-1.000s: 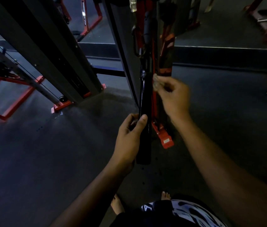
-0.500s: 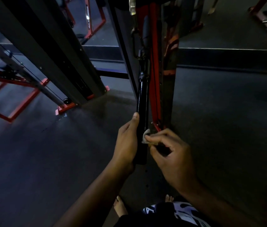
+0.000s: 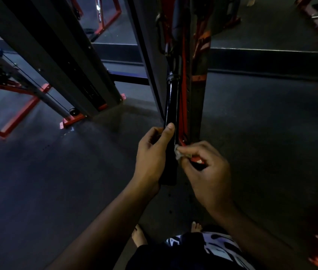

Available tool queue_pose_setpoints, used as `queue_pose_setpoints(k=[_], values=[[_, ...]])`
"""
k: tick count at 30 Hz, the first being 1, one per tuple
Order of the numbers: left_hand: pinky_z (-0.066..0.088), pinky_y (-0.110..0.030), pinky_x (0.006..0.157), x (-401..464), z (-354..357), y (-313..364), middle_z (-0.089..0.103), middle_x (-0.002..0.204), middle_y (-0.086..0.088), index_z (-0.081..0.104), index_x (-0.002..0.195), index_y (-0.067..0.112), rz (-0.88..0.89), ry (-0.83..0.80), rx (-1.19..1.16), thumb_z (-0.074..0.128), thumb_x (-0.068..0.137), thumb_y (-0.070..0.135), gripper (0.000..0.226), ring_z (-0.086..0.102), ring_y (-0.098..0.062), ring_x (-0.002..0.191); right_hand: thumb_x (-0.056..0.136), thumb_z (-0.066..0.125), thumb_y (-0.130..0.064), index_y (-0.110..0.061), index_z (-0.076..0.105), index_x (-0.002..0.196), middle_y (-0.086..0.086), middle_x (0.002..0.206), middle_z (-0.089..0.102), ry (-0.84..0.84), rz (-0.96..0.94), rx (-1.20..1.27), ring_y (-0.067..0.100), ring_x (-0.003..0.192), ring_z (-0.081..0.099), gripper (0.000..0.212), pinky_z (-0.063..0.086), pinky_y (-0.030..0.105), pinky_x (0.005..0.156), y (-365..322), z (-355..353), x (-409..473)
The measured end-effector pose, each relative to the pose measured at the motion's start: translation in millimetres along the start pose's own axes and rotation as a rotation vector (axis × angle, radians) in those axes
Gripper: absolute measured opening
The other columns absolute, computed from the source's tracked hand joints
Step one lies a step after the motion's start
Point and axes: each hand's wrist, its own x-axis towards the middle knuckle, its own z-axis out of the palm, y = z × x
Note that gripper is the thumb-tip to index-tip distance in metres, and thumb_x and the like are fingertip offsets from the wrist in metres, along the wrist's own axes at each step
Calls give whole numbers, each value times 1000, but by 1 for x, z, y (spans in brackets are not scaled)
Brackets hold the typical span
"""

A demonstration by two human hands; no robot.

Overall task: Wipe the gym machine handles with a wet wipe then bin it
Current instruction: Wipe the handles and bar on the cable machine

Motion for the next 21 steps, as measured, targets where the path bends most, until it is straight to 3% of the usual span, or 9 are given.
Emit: queue_pose_setpoints(k=[4, 8, 12, 17, 21], values=[[52, -20, 60, 1, -2, 4, 69, 83, 2, 66, 108, 5, -56, -9, -18, 53, 105, 35, 33, 67, -9, 73, 88, 70, -5, -8, 72, 105, -2, 104, 68, 58, 41, 7, 6, 101, 67, 17, 55, 19, 86, 4, 9, 15], [50, -27, 58, 2, -5, 4, 65, 73, 8, 70, 102, 16, -63, 22, 4, 53, 104, 41, 31, 63, -10, 65, 85, 71, -3, -20, 71, 100, -13, 100, 71, -74, 270, 152, -3, 101, 66, 23, 50, 9, 84, -8, 7, -28], [50, -21, 58, 4, 0, 1, 68, 74, 7, 73, 107, 17, -48, 71, 69, 52, 103, 47, 36, 64, -8, 66, 85, 74, -5, -24, 73, 97, -23, 96, 72, -18, 431, 289, -7, 95, 67, 22, 52, 9, 78, -7, 4, -32], [49, -33, 62, 5, -1, 3, 65, 74, -1, 70, 95, 13, -32, 45, 48, 50, 104, 50, 44, 61, -17, 66, 89, 70, -10, -21, 73, 102, -18, 100, 73, 63, 416, 346, -3, 99, 67, 17, 56, 16, 81, -1, 17, -5], [52, -23, 64, 5, 0, 6, 74, 95, -6, 75, 107, 17, -28, 52, 86, 45, 104, 52, 46, 68, -14, 78, 91, 68, -11, -13, 73, 106, -11, 101, 73, 150, 368, 385, -1, 99, 68, 15, 55, 15, 80, 6, 26, 33]])
